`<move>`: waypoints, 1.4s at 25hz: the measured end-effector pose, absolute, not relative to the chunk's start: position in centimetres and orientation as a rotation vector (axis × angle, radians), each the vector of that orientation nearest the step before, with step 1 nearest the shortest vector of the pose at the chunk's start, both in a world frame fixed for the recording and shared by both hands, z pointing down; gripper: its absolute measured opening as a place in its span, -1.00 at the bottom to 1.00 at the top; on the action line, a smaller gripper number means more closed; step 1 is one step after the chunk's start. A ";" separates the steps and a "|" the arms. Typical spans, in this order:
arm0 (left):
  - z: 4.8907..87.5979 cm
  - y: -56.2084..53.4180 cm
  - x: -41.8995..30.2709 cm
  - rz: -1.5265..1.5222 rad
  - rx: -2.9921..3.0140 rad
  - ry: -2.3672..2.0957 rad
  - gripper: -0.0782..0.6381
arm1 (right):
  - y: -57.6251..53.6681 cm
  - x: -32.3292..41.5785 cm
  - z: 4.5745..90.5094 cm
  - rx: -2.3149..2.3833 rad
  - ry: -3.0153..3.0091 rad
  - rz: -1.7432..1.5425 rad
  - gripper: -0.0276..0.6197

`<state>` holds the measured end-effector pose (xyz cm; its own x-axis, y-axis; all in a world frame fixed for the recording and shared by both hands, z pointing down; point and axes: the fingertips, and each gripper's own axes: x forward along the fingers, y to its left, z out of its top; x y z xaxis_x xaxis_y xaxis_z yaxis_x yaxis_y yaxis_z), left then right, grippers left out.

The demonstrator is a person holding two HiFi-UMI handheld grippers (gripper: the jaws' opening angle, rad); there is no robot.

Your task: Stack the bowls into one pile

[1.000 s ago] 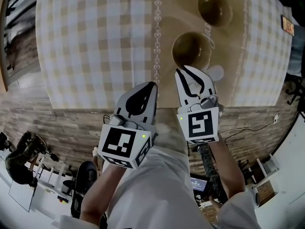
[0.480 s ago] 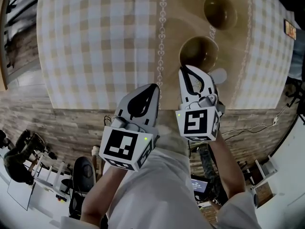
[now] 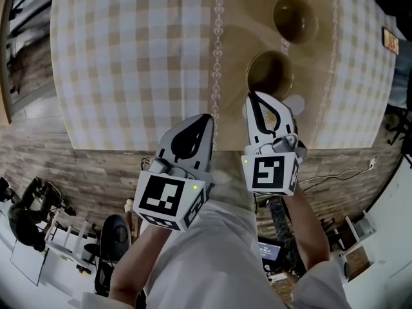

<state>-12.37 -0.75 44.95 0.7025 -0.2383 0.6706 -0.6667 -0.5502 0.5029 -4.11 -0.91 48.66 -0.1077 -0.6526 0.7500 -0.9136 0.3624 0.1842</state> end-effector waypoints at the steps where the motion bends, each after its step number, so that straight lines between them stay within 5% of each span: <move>1: 44.9 -0.8 -12.3 0.699 2.127 -0.685 -0.73 | -0.9 -4.0 48.5 1.373 -1.841 0.422 -0.79; 35: 37.6 -5.2 -3.4 0.645 2.226 -0.680 -0.72 | -3.1 2.7 38.6 1.450 -1.915 0.347 -0.79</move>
<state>-3.38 -5.17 37.62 0.7369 -0.2762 0.6170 -0.6308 -0.6092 0.4806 2.70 -3.12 38.58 -0.1284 -0.7339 0.6670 -0.9212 0.3373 0.1938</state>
